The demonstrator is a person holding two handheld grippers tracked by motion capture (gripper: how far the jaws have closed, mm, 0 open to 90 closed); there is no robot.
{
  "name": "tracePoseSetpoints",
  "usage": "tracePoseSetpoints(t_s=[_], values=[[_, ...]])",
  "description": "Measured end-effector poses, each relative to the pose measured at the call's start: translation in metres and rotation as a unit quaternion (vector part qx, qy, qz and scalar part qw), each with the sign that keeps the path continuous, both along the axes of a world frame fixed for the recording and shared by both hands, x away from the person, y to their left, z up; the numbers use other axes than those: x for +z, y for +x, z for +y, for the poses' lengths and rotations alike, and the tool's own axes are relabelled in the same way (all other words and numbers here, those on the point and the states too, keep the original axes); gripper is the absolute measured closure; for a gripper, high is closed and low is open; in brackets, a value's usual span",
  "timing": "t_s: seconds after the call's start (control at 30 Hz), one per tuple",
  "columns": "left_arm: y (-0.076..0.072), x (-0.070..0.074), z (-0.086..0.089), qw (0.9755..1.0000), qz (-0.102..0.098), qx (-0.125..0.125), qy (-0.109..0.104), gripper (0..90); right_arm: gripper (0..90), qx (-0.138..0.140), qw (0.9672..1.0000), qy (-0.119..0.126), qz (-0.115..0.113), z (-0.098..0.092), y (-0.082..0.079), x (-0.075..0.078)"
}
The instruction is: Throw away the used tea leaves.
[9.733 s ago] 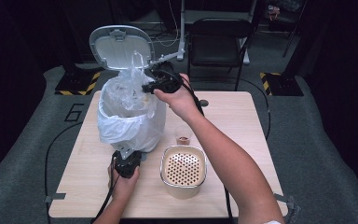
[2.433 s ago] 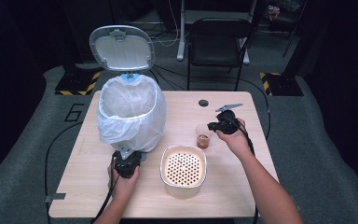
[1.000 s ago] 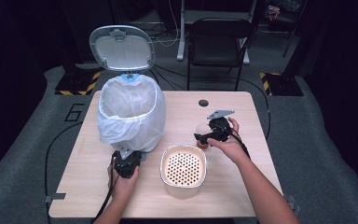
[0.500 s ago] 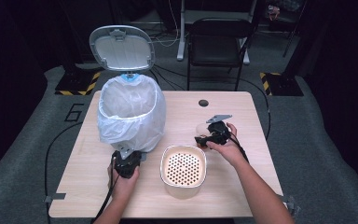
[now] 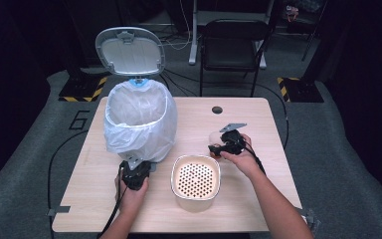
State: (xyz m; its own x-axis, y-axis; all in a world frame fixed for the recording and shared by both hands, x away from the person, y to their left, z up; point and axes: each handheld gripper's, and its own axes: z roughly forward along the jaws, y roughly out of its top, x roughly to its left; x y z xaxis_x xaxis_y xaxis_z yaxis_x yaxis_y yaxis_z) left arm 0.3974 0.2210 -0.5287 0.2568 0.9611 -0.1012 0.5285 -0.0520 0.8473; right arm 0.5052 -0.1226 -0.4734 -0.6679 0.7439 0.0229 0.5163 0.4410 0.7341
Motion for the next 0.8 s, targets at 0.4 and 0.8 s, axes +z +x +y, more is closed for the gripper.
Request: tracePoseSetpoints(t_s=[0.4, 0.8], values=[[0.000, 0.000, 0.000, 1.0000, -0.001, 0.001, 0.001, 74.8, 33.4, 0.006, 0.9999, -0.001, -0.009, 0.001, -0.001, 0.002], [0.000, 0.000, 0.000, 1.0000, -0.001, 0.000, 0.002, 74.8, 34.7, 0.021, 0.9994, -0.006, -0.026, -0.001, -0.001, 0.023]])
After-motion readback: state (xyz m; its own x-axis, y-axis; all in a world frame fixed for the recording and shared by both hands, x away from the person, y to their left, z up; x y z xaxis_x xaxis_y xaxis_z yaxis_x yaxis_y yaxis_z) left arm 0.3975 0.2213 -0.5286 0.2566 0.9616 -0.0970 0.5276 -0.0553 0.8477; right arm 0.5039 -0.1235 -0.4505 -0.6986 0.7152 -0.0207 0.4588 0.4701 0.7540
